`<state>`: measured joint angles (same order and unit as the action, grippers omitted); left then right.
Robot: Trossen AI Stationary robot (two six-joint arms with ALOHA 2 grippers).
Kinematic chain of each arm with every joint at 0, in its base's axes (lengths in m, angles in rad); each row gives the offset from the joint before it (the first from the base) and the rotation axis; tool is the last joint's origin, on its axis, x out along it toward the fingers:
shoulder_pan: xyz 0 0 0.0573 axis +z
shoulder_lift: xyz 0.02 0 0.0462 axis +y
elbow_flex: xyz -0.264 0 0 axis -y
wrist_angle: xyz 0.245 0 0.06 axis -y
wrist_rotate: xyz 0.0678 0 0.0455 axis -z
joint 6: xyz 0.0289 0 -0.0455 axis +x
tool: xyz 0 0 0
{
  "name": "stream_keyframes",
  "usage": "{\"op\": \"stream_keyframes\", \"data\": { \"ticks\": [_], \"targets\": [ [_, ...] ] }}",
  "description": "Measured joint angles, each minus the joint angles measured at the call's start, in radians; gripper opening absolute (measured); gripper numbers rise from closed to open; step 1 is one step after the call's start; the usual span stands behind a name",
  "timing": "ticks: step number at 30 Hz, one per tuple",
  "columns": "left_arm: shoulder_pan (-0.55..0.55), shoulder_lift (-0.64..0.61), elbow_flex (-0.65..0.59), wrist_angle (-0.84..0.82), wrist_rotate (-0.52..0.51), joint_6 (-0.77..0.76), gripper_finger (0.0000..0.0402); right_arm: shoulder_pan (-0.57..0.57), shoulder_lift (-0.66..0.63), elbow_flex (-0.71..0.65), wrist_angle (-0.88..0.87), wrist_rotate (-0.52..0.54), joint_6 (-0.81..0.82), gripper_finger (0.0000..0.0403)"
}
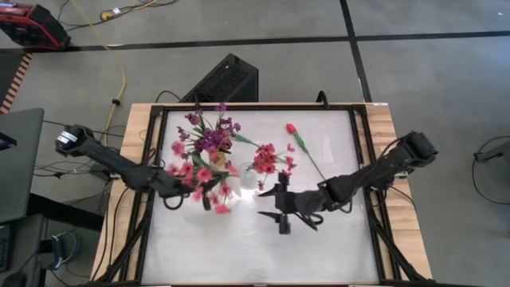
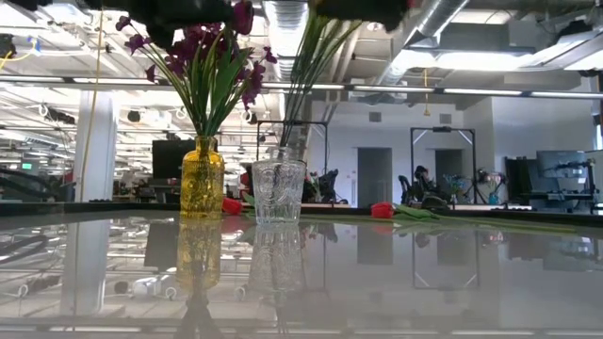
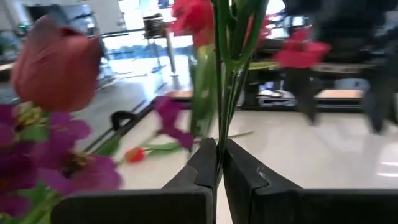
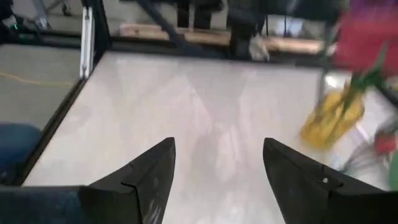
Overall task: Sort flowers into vase by color
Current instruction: Put the pink flower into the transparent flower vase
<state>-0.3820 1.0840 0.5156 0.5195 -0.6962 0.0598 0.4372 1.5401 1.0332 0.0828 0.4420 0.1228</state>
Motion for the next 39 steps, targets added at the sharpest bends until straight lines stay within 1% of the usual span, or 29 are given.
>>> {"op": "stream_keyframes", "data": {
  "ticks": [2, 5, 7, 9, 12, 16, 19, 25, 29, 36, 39],
  "targets": [
    [0.052, 0.031, 0.000, 0.019, 0.026, -0.014, 0.0000, 0.019, -0.004, -0.012, -0.029, 0.021, 0.038, 0.0270],
    [0.125, 0.083, 0.000, 0.038, 0.108, -0.041, 0.0000, 0.047, -0.002, -0.032, -0.028, 0.061, 0.060, 0.0270],
    [0.157, 0.103, 0.000, 0.068, 0.153, -0.050, 0.0000, 0.060, -0.002, -0.042, -0.025, 0.081, 0.068, 0.0270],
    [0.179, 0.116, 0.000, 0.089, 0.175, -0.053, 0.0000, 0.068, -0.002, -0.046, -0.024, 0.090, 0.072, 0.0270],
    [0.201, 0.128, 0.000, 0.089, 0.178, -0.055, 0.0000, 0.076, -0.003, -0.046, -0.023, 0.091, 0.072, 0.0270],
    [0.216, 0.129, 0.000, 0.092, 0.213, -0.080, 0.0000, 0.076, -0.003, -0.046, -0.027, 0.091, 0.070, 0.0270],
    [0.222, 0.130, 0.000, 0.088, 0.213, -0.096, 0.0000, 0.076, -0.003, -0.046, -0.031, 0.091, 0.060, 0.0270],
    [0.243, 0.204, 0.000, 0.096, 0.213, -0.125, 0.0000, 0.076, -0.003, -0.046, -0.034, 0.091, 0.053, 0.0270],
    [0.252, 0.227, 0.000, 0.112, 0.214, -0.132, 0.0000, 0.076, -0.003, -0.046, -0.036, 0.089, 0.053, 0.0270],
    [0.271, 0.227, 0.000, 0.078, 0.228, -0.182, 0.0000, 0.076, -0.003, -0.046, -0.038, 0.087, 0.053, 0.0270],
    [0.290, 0.227, 0.000, 0.031, 0.246, -0.226, 0.0000, 0.076, -0.003, -0.046, -0.038, 0.087, 0.053, 0.0270]
  ]
}}
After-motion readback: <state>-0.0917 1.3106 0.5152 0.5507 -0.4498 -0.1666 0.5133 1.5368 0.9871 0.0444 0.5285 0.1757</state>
